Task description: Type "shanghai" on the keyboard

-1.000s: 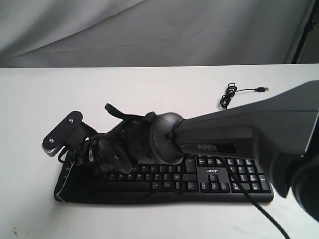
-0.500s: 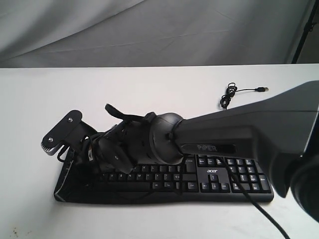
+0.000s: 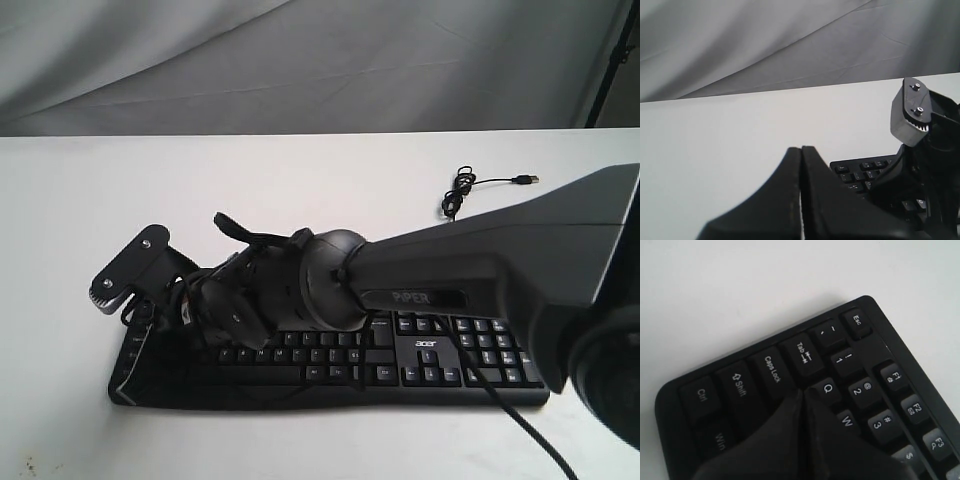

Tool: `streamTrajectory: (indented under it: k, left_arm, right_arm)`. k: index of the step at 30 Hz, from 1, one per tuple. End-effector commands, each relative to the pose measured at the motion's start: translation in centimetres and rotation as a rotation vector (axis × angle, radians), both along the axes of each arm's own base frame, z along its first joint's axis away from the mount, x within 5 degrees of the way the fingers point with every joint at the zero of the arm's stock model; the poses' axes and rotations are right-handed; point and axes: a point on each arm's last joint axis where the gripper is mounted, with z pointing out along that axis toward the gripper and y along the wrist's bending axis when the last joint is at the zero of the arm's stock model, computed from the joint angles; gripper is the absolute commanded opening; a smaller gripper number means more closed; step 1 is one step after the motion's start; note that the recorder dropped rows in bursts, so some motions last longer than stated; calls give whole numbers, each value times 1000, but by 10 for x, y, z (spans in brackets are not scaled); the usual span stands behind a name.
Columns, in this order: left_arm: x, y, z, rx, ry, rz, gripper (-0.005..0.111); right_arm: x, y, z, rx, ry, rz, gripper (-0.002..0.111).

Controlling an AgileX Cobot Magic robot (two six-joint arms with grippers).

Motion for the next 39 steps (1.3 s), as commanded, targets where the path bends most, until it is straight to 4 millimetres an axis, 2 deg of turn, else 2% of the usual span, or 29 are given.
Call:
streamTrajectory:
  k: [1, 7, 12, 15, 19, 22, 26, 34, 39]
  left_arm:
    - [0, 0, -1, -2, -2, -3, 0]
    - [0, 0, -1, -2, -2, -3, 0]
    - [0, 0, -1, -2, -2, -3, 0]
    - [0, 0, -1, -2, -2, -3, 0]
    - [0, 0, -1, -2, -2, -3, 0]
    - [0, 0, -1, -2, -2, -3, 0]
    - [0, 0, -1, -2, -2, -3, 0]
    - [0, 0, -1, -2, -2, -3, 0]
    - [0, 0, -1, -2, -2, -3, 0]
  right_arm:
    - [3, -1, -2, -11, 1, 2, 0]
    - [3, -1, 0, -8, -2, 2, 0]
    - [1, -4, 26, 15, -45, 19, 0]
    - [-3, -18, 39, 22, -49, 8, 0]
    - [-11, -52, 47, 30, -16, -54, 0]
    - [-20, -74, 45, 38, -2, -91, 0]
    - [-25, -91, 35, 34, 18, -128, 0]
    - [-21, -94, 14, 2, 43, -144, 0]
    - [-19, -96, 10, -5, 47, -151, 0]
